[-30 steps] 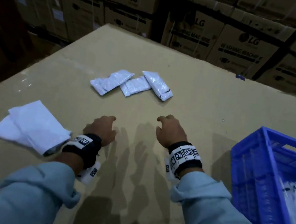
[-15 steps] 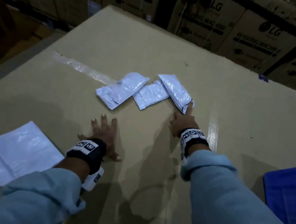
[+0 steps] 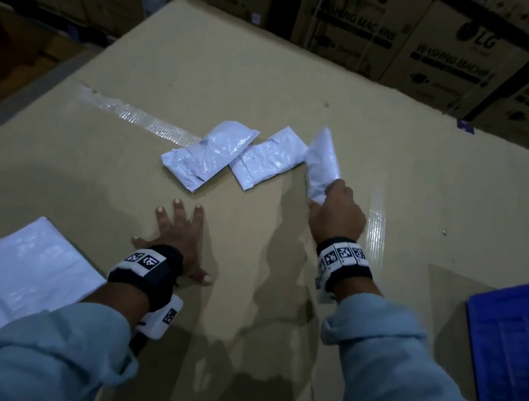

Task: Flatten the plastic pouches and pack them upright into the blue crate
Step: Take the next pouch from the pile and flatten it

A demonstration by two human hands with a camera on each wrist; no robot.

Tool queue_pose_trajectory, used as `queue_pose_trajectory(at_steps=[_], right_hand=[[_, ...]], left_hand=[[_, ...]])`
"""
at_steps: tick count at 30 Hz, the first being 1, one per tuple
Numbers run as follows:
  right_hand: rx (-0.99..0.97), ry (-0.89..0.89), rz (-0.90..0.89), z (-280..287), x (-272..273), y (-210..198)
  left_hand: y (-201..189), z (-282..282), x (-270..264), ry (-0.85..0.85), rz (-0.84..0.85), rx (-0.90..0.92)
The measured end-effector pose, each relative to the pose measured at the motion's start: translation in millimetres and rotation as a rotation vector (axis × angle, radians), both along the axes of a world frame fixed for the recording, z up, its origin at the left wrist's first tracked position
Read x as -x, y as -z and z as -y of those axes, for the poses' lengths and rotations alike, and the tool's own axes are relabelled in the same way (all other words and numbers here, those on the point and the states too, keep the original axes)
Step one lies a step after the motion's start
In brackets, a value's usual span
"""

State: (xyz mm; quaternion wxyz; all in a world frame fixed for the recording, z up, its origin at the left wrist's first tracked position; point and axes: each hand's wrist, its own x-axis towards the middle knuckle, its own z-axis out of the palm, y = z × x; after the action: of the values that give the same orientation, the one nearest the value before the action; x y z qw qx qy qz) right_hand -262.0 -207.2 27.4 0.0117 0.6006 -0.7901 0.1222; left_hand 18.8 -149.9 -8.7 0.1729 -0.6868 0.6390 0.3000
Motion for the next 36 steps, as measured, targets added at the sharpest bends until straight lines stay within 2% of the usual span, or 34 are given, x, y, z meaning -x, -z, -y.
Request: queue_pose_trajectory(at_steps=[2,5,9,12,17,19,22,24,25,26,28,29,31,33,36], right_hand=[[0.061,0.034,0.13,-31.8,4.3,-12.3],[0.047,-0.005,0.388,-84.7,13.4,-19.7],[-0.121,-0.069,0.608,-157.5,36.6,-20.2],[-0.333,-0.192,0.67,-203.0,58.3,-10.4],[-0.58,-0.36,0.714,-258.1,74.6,1.2],[-0.64,-0.401,0.691,-277.2,77.4,3.4],[-0.698,-0.346,0.549,-305.1,80.2,4.1],[-0.648,-0.316,0.281,-327.2,77.2,4.4],[-0.542,-0.312,0.103,-337.7,73.4,6.0],[-0.401,-0.31,-0.003,-348.2,67.3,8.5],[-0.236,-0.316,0.066,-362.7,47.9,15.5],[-0.261,-0.339,0.097,-366.5,38.4,20.0],[-0.379,-0.415,0.037,-373.3,25.0,41.4],[-0.395,-0.442,-0.036,-380.3,18.3,58.7],[-0.369,-0.427,-0.052,-389.8,17.4,67.9]], left_hand=[[-0.2,-4.3,-3.3,0.006,-0.007,0.037],[-8.3,-17.3,-1.3,0.012,-0.079,0.135],[-18.9,-54.6,21.1,-0.068,-0.423,0.424],[-17.8,-88.7,45.7,0.086,-0.523,0.506],[8.8,-151.3,84.5,0.483,-0.392,0.62],[24.9,-179.5,91.2,0.548,-0.341,0.574],[42.1,-217.8,95.5,0.545,-0.302,0.492],[46.5,-236.0,96.7,0.513,-0.261,0.453],[46.2,-243.0,98.5,0.498,-0.238,0.441],[46.4,-248.9,100.6,0.484,-0.214,0.43],[48.0,-257.8,103.4,0.462,-0.197,0.427],[48.5,-261.1,104.8,0.462,-0.198,0.448],[48.5,-269.1,107.1,0.478,-0.199,0.5],[47.2,-275.7,112.3,0.484,-0.178,0.525],[45.3,-280.3,121.5,0.465,-0.184,0.542]])
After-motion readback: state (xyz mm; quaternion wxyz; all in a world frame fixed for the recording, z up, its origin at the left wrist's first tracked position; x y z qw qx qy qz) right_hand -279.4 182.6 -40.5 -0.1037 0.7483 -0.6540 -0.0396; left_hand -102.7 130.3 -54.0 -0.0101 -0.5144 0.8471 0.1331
